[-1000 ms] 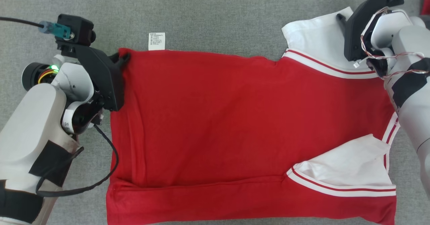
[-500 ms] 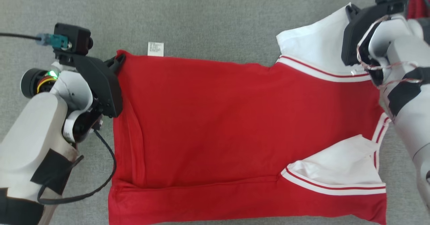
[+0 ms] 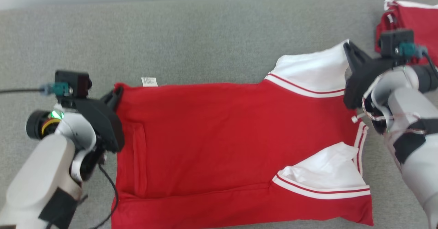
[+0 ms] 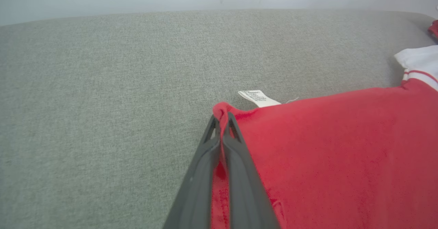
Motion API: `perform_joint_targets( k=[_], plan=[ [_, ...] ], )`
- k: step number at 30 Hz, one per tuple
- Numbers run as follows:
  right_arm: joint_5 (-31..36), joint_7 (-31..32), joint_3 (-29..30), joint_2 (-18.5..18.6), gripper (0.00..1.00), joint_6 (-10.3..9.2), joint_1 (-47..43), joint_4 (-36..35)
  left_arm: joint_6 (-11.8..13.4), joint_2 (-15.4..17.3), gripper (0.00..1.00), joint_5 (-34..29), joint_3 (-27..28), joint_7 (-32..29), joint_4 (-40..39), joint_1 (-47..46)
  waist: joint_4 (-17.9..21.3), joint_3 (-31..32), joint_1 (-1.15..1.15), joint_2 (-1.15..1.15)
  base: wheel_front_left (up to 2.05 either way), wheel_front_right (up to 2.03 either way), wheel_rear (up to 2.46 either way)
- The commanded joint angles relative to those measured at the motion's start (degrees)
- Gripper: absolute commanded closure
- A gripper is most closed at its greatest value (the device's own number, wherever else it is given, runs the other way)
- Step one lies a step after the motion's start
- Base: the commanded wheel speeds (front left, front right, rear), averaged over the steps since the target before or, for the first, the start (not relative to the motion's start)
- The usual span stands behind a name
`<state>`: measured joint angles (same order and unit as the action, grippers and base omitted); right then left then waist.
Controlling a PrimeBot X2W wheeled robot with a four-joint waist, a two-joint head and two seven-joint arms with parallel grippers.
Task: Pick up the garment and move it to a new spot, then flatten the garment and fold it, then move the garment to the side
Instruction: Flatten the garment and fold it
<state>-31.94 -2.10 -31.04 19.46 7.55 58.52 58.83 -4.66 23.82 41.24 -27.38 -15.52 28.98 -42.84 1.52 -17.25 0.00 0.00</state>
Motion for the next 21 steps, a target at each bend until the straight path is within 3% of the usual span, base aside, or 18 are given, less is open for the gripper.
perform_joint_targets(
  k=[1,12,21],
  plan=[
    [-0.8,-0.7,-0.3,0.7,1.0,-0.13,-1.7,-1.1,0.2,0.2,1.0,-0.3,0.1,0.5,-0.4,1.5,1.0,2.1,0.0,0.0,0.0,0.0,0.0],
    [-5.8,-4.5,2.2,6.6,1.0,-0.13,-18.7,-18.9,3.3,1.8,1.0,-1.9,-0.4,6.9,-9.3,11.7,1.8,4.2,0.0,0.0,0.0,0.0,0.0],
    [-3.8,-2.6,12.3,5.9,1.0,-0.13,-34.4,-32.3,7.3,1.0,1.0,-2.2,-0.1,11.9,-15.8,20.5,1.6,5.2,0.0,0.0,0.0,0.0,0.0]
  ],
)
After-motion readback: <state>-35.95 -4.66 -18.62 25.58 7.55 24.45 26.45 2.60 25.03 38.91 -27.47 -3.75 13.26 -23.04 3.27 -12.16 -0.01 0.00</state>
